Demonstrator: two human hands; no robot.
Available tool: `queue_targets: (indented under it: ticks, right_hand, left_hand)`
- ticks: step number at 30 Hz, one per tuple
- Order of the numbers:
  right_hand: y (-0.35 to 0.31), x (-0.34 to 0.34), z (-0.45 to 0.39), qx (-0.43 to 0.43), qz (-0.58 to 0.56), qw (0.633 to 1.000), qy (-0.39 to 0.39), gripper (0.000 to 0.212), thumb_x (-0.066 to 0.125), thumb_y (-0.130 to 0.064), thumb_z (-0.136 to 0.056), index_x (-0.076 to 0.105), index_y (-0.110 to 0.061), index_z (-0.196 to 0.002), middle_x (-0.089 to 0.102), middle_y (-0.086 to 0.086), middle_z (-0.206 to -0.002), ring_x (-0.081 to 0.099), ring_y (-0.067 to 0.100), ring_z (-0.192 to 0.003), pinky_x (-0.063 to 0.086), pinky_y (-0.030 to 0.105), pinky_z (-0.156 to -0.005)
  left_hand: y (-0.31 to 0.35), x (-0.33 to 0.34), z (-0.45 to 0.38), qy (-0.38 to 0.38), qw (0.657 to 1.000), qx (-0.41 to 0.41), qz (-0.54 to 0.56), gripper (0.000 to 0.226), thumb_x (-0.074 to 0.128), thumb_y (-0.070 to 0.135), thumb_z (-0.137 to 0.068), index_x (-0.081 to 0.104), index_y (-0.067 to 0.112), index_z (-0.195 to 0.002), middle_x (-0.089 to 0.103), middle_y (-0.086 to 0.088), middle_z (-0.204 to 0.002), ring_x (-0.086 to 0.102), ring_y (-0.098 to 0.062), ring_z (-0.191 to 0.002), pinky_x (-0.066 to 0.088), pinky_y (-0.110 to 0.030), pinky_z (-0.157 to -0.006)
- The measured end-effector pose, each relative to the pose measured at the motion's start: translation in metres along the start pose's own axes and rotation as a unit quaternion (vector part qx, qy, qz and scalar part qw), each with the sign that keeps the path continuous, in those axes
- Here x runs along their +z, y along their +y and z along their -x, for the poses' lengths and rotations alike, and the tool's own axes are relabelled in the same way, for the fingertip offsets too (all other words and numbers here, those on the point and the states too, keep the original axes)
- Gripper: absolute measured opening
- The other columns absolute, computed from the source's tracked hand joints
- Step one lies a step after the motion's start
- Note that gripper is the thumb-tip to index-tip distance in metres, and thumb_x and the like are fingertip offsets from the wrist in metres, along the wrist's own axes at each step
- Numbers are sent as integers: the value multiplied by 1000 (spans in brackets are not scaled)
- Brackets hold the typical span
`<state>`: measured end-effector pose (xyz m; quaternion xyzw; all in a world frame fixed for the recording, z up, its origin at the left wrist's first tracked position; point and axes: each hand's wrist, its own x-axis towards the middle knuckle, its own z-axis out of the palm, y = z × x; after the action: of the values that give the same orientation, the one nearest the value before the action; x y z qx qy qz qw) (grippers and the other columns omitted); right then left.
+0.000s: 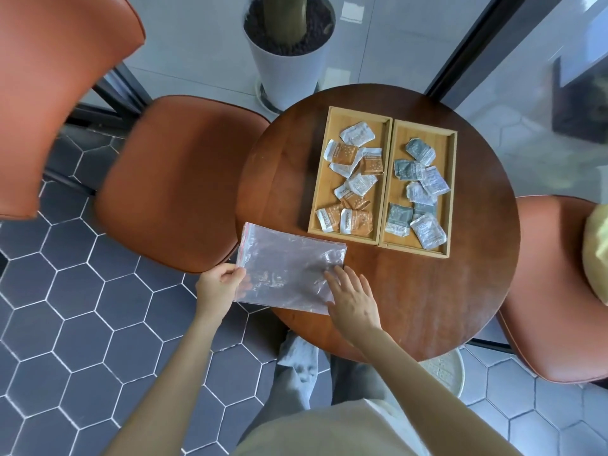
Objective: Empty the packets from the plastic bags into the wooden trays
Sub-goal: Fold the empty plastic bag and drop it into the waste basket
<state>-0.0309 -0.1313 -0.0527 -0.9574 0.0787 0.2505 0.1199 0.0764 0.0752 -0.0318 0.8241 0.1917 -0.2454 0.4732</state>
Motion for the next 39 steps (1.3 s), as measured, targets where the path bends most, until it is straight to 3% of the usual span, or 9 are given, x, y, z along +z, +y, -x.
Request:
queue_targets:
  ticks: [6, 11, 16, 20, 23, 26, 30, 34, 39]
  right_hand:
    - [3, -40, -4, 71, -198, 977, 30, 55, 52, -23, -90, 31, -21, -141, 40, 5, -146, 31, 22, -137, 26, 37, -113]
    - [7, -91, 6, 60, -364, 919, 142, 75, 68, -13, -80, 28, -22, -143, 37, 4, -149, 34, 22, -136, 36, 31, -105]
    - [21, -134, 29, 25, -469, 878, 93, 74, 74, -10, -75, 39, -23, -138, 45, -9, -135, 41, 7, -122, 36, 22, -92]
    - [34, -150, 45, 24, -494, 866, 75, 24, 73, -10, -76, 72, -11, -100, 73, 5, -103, 65, 13, -92, 53, 37, -89]
    - [37, -157, 58, 15, -518, 851, 86, 12, 73, -5, -75, 76, -7, -86, 75, 10, -86, 67, 11, -77, 55, 27, -74]
    - [41, -163, 70, 1, -600, 798, 61, 13, 70, -1, -77, 74, -6, -88, 75, -4, -74, 69, 5, -71, 53, 16, -65]
    - [52, -160, 76, 21, -676, 735, 52, 14, 67, -2, -79, 72, -11, -87, 74, -11, -65, 68, 1, -63, 54, 15, -57]
    - [60, -150, 78, 62, -708, 701, 55, 17, 67, -3, -79, 75, -17, -78, 75, -7, -68, 69, 5, -67, 57, 20, -63]
    - [64, -140, 86, 82, -745, 660, 52, 11, 64, -3, -81, 72, -8, -87, 75, 0, -75, 70, 12, -70, 58, 27, -71]
  left_hand:
    - [26, -6, 31, 72, 949, 261, -161, 7, 65, 4, -81, 70, 0, -78, 46, -13, -49, 33, -25, -54, 30, -26, -49]
    - [68, -9, 66, 22, 865, 447, -226, 11, 65, 7, -79, 75, 4, -84, 71, -12, -60, 56, -15, -47, 44, -19, -45]
    - [114, -16, 90, -39, 806, 530, -261, 17, 69, 8, -77, 74, 6, -93, 77, -8, -81, 73, -20, -69, 60, -28, -61]
    - [151, -21, 103, -104, 833, 495, -223, 20, 68, 15, -81, 73, 10, -100, 76, -4, -90, 71, -13, -80, 58, -24, -73]
    - [171, -24, 101, -179, 874, 417, -175, 14, 70, 21, -79, 75, 21, -92, 73, 11, -82, 68, 0, -78, 50, -8, -68]
    - [178, -24, 95, -246, 937, 234, 84, 19, 64, 42, -80, 74, 26, -80, 75, 9, -75, 68, -9, -83, 51, -21, -72]
    - [154, -9, 86, -367, 882, -24, 294, 69, 22, 60, -89, 68, 10, -101, 71, -11, -105, 65, -24, -100, 47, -35, -89]
    - [133, 10, 97, -375, 912, 51, 156, 20, 58, 25, -83, 70, 12, -94, 76, -6, -91, 71, -18, -87, 58, -24, -73]
    - [125, 21, 97, -338, 932, 96, 93, 18, 56, 5, -88, 71, 12, -96, 76, -4, -93, 71, -19, -92, 58, -23, -77]
